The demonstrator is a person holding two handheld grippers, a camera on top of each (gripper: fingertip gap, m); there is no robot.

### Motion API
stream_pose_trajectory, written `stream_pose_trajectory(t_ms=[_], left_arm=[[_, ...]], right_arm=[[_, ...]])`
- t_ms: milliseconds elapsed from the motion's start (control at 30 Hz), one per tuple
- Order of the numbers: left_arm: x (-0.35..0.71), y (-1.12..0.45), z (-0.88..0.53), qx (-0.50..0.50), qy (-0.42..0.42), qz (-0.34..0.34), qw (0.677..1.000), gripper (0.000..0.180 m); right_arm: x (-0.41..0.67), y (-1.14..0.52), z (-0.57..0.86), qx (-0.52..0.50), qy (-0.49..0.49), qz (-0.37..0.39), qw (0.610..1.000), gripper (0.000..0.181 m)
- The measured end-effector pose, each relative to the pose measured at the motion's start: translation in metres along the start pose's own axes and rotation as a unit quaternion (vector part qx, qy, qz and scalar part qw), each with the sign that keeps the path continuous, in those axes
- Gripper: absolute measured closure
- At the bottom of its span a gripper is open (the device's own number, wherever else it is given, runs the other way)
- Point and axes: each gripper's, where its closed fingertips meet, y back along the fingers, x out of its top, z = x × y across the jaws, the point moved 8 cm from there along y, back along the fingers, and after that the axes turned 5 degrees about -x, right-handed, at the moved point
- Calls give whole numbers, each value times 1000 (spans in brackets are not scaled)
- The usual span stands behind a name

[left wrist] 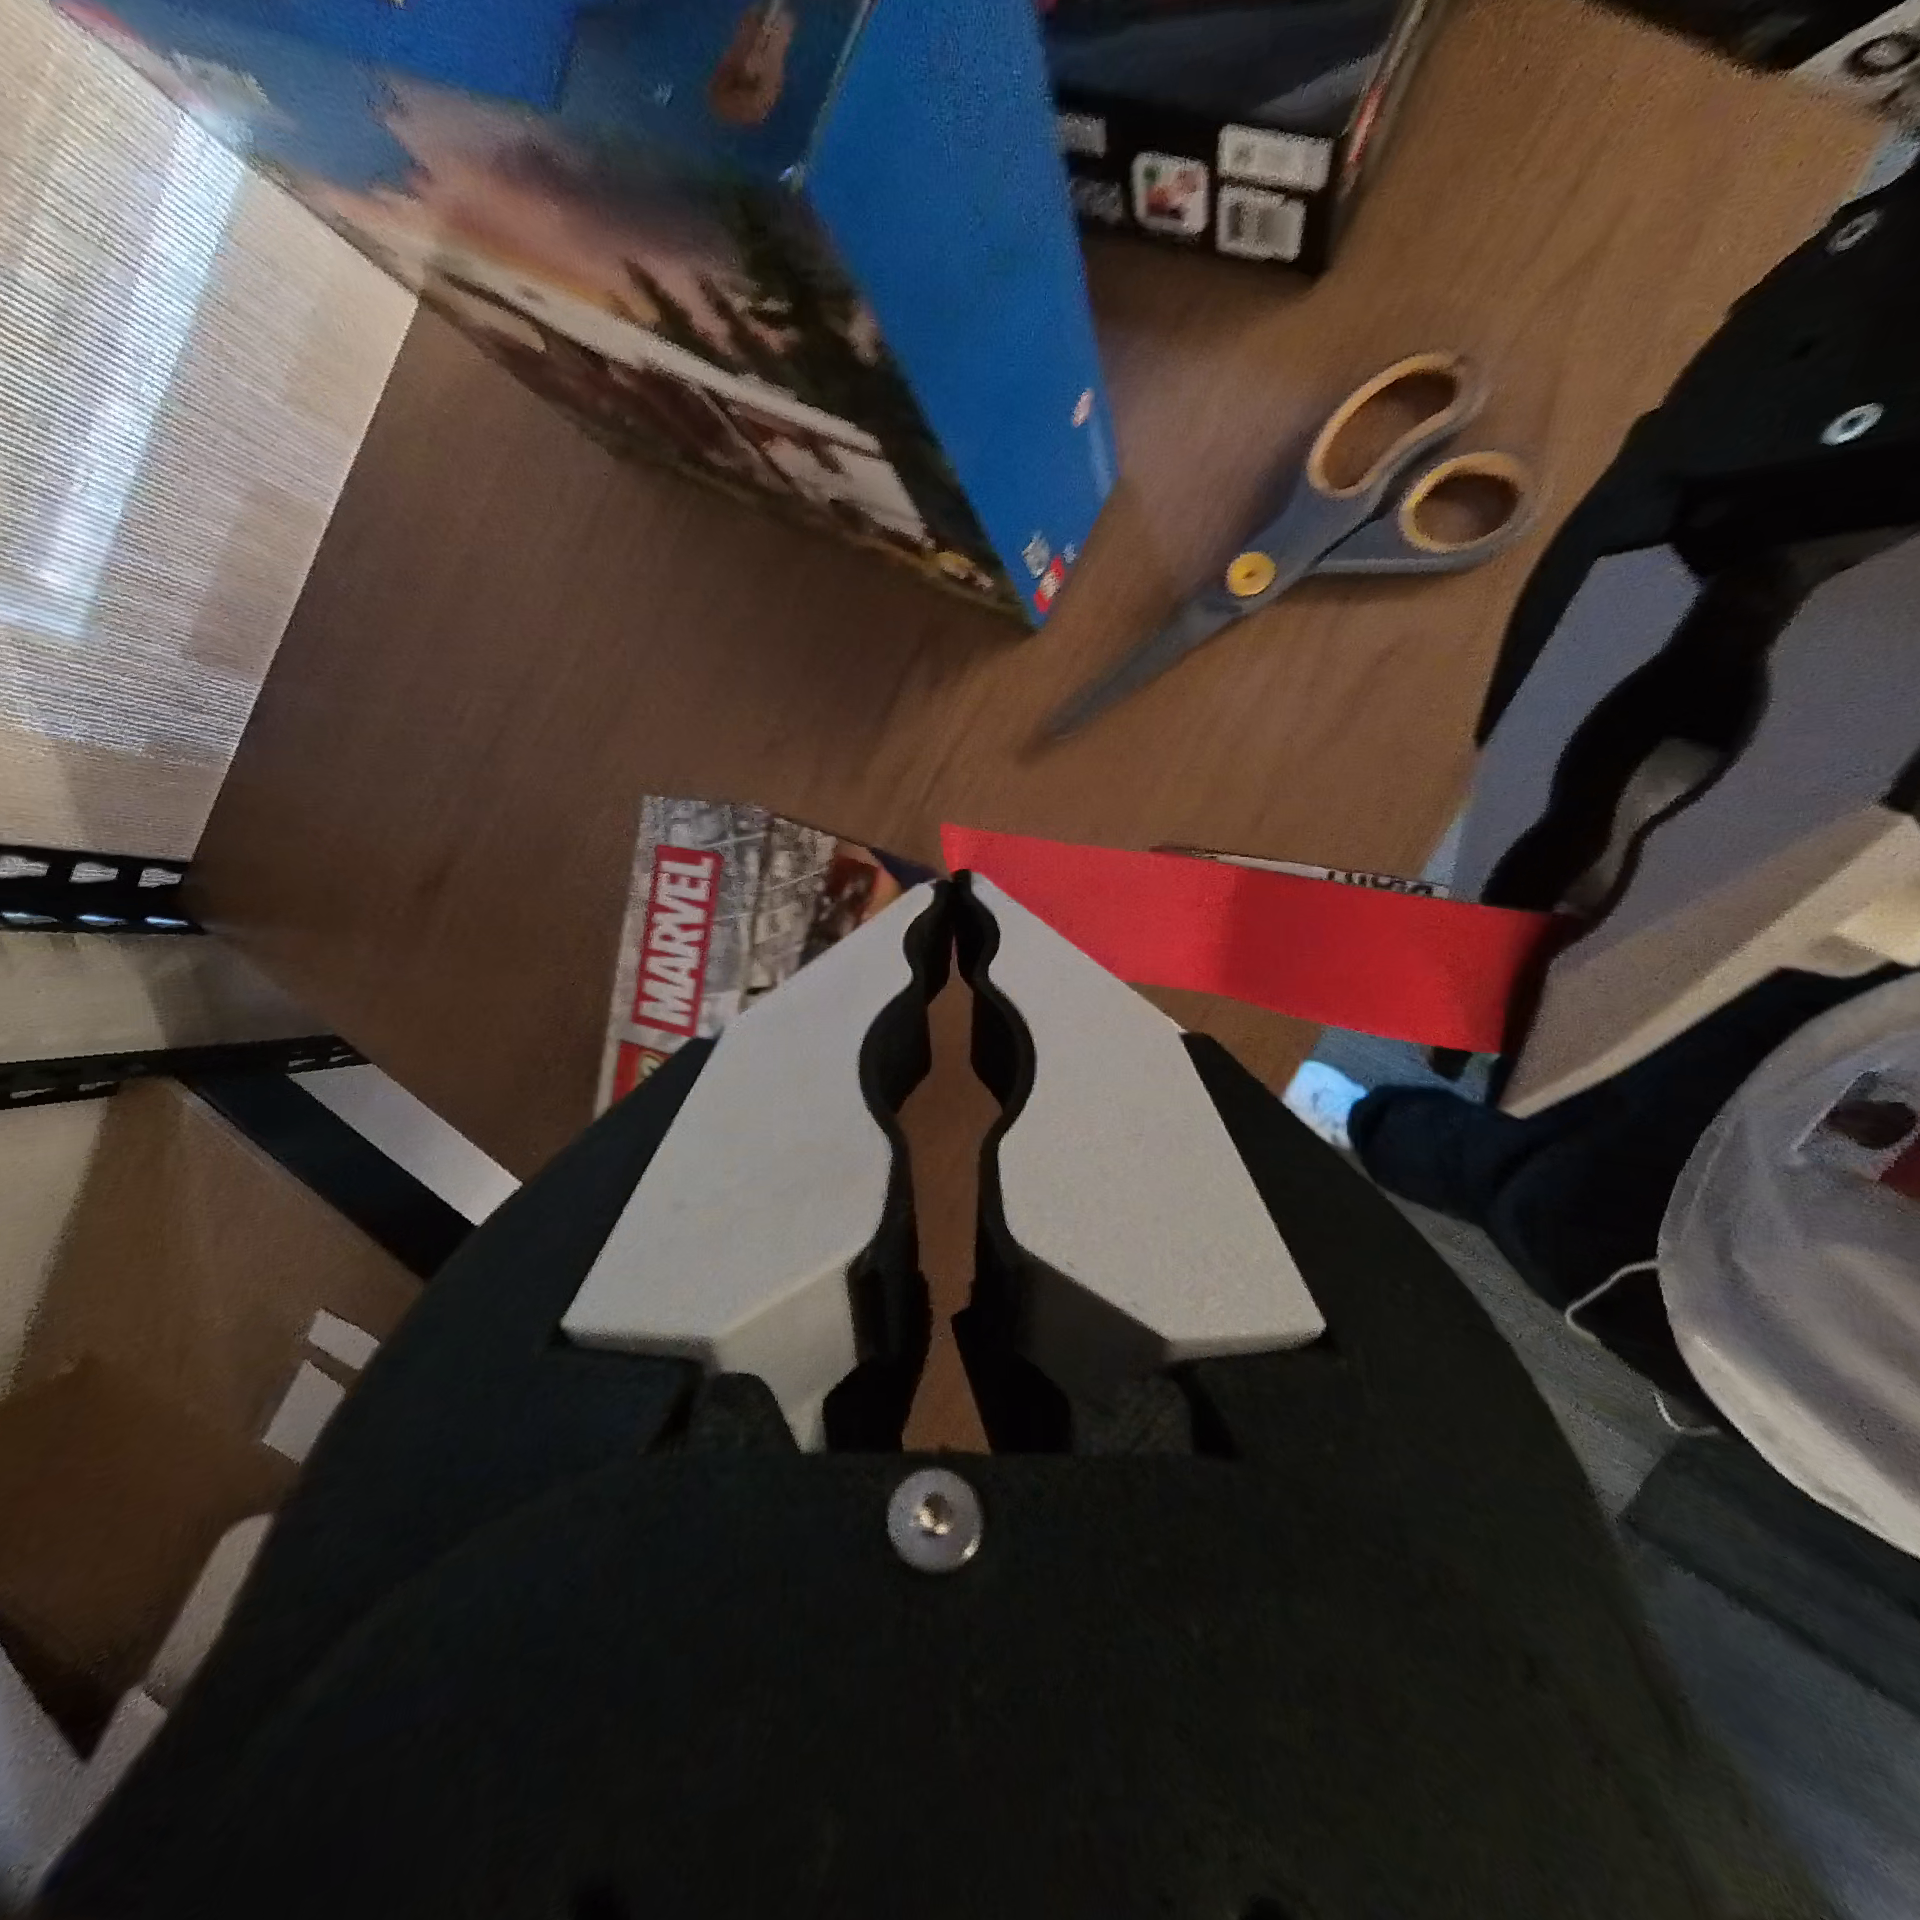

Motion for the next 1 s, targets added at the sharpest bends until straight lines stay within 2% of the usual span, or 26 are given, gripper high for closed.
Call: stream_pose_trajectory(t_ms=[133, 367, 633, 1000], left_arm=[[-6, -25, -33, -17, -13, -40, 999, 180], [-13, -46, -69, -30, -47, -67, 996, 180], [-20, -57, -85, -52, -59, -81, 994, 180], [-23, -64, -95, -76, -48, -64, 994, 180]], right_arm=[[24, -18, 17, -10, -50, 0, 999, 173], [44, -42, 41, -14, -90, 23, 996, 173], [50, -55, 53, -17, -106, 28, 994, 173], [54, -58, 60, -22, -109, 31, 993, 173]])
